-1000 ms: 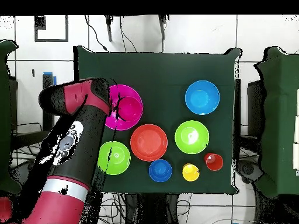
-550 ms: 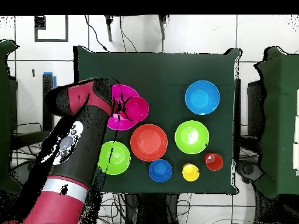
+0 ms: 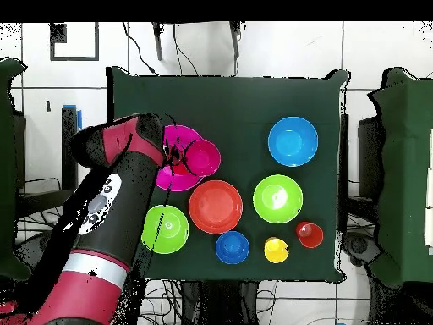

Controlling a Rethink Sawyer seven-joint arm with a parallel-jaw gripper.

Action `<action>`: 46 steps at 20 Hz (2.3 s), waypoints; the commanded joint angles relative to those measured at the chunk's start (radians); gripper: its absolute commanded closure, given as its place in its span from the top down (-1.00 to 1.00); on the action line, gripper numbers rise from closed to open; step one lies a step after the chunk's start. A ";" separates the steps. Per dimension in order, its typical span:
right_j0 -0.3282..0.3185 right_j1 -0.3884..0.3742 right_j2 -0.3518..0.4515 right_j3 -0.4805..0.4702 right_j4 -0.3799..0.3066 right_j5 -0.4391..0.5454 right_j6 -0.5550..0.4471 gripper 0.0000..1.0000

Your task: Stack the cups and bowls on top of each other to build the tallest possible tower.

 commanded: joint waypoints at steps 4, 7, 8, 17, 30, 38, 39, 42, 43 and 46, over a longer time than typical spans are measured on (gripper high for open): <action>0.004 0.077 0.055 -0.091 -0.047 0.034 0.102 -1.00; 0.018 0.099 0.030 -0.124 -0.058 0.065 0.104 -1.00; 0.022 0.103 0.019 -0.133 -0.062 0.075 0.103 -1.00; 0.024 0.098 -0.012 -0.150 -0.054 0.110 0.068 -1.00; -0.023 -0.077 0.033 -0.068 -0.001 0.146 0.006 -1.00; 0.005 -0.078 0.024 -0.069 -0.032 0.150 0.027 -1.00; 0.011 -0.078 0.025 -0.059 -0.037 0.147 0.026 -1.00; 0.029 -0.051 0.016 -0.058 -0.058 0.141 0.036 -1.00; 0.030 -0.043 0.016 -0.056 -0.059 0.130 0.047 -1.00; 0.038 -0.026 0.013 -0.049 -0.066 0.107 0.061 -1.00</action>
